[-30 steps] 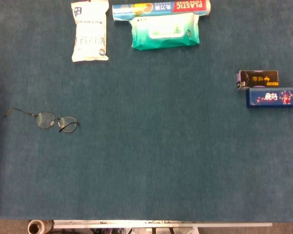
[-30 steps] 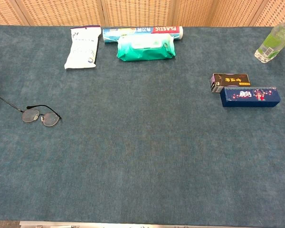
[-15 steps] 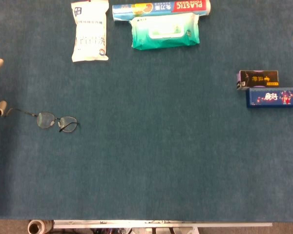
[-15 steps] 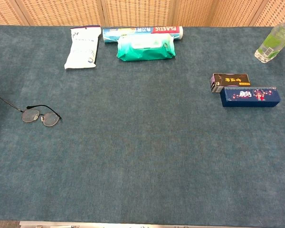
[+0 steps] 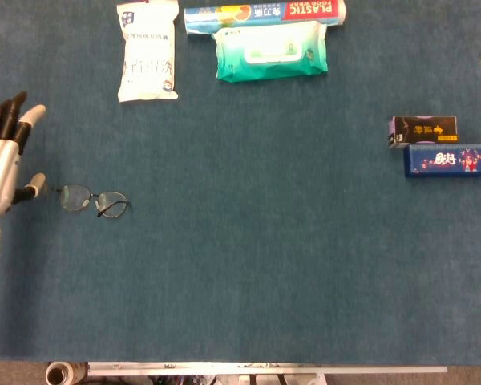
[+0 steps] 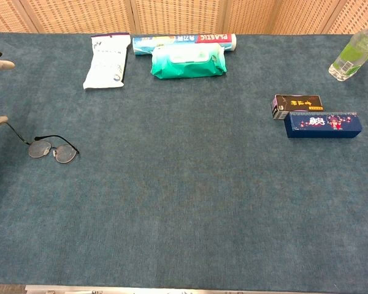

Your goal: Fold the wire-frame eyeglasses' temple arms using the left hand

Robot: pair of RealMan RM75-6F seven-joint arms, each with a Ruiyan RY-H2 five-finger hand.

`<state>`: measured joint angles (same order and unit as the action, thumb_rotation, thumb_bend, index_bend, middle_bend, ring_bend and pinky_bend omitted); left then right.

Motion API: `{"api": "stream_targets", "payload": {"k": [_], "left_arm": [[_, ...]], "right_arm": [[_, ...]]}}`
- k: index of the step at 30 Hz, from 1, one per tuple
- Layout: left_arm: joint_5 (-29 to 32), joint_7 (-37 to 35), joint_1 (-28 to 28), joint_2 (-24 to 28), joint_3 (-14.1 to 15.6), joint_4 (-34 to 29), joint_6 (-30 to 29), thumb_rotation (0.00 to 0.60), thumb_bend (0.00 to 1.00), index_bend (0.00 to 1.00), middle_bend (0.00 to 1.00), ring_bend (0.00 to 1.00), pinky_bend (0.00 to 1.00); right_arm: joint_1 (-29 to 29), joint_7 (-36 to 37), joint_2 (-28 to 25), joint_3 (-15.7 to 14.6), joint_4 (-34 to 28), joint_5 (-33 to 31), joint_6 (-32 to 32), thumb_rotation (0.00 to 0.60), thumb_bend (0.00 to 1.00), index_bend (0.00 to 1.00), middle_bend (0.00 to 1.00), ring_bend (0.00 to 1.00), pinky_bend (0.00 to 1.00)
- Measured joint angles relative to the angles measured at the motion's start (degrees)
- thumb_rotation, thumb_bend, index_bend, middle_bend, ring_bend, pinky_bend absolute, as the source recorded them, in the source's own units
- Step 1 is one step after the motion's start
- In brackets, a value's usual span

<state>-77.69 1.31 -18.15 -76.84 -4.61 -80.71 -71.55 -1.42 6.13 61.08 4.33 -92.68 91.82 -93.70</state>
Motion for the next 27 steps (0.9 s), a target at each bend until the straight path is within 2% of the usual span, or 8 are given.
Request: {"api": "stream_targets", "payload": {"k": [14,27], "left_arm": [[-1.3,2.0,-1.2,-3.5,1.3,0.7,2.4,0.600,0.23,0.11,0.00,0.01,0.19],[-1.2,2.4,-2.3,-7.1,2.2,4.4,5.3,0.600,0.23,0.11,0.00,0.01,0.19]], "right_arm": [[0.3,0.6,-0.4,0.1,-0.2,0.3,-0.7,0.600,0.36,0.52,0.44,0.26,0.39],[0.3,0.8,-0.5,0.0,-0.3,0.4,-0.8,0.600,0.36,0.52,0.43,0.26,0.39]]}}
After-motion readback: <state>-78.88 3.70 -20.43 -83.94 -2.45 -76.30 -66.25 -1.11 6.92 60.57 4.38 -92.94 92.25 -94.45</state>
